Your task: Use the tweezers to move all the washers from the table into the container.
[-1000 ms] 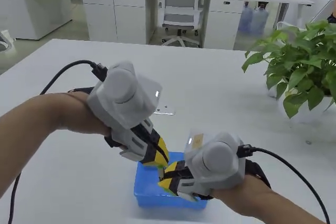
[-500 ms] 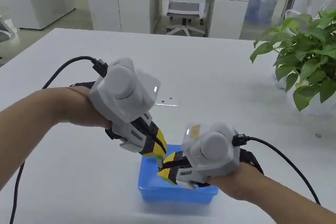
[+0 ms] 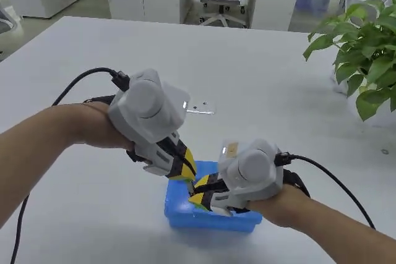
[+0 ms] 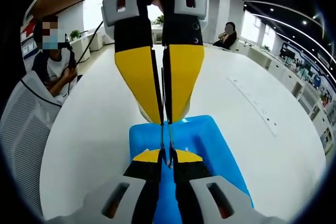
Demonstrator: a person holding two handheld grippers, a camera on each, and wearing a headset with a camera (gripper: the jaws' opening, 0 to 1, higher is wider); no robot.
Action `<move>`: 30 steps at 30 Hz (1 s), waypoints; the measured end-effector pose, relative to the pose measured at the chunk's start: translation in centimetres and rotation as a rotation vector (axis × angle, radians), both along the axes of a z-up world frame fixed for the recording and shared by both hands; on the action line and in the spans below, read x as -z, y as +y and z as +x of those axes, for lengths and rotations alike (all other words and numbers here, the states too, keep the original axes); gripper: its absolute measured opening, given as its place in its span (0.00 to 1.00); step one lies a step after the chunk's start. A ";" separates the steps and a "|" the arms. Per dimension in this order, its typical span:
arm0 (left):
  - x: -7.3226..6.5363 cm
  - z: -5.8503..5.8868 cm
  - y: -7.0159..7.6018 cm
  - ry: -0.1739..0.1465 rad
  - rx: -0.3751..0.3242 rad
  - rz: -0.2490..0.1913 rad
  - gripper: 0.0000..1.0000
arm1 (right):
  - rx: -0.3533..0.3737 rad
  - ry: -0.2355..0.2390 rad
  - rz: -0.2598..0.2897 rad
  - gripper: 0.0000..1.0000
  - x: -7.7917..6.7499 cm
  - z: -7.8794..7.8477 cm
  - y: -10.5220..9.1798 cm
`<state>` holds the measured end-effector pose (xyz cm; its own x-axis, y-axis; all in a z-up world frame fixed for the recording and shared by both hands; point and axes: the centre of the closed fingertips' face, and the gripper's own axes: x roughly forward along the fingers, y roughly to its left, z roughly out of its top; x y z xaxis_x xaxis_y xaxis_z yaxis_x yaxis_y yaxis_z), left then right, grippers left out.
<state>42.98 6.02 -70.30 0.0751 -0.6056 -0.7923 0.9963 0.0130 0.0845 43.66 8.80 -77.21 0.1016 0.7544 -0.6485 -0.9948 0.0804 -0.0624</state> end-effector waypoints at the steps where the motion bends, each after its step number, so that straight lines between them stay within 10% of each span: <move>1: 0.1 0.1 0.0 0.001 -0.001 0.001 0.06 | 0.000 0.003 -0.002 0.10 0.1 0.1 0.0; 30: 2.0 0.6 0.4 0.023 -0.005 0.013 0.06 | 0.006 0.044 -0.021 0.10 1.9 0.1 0.0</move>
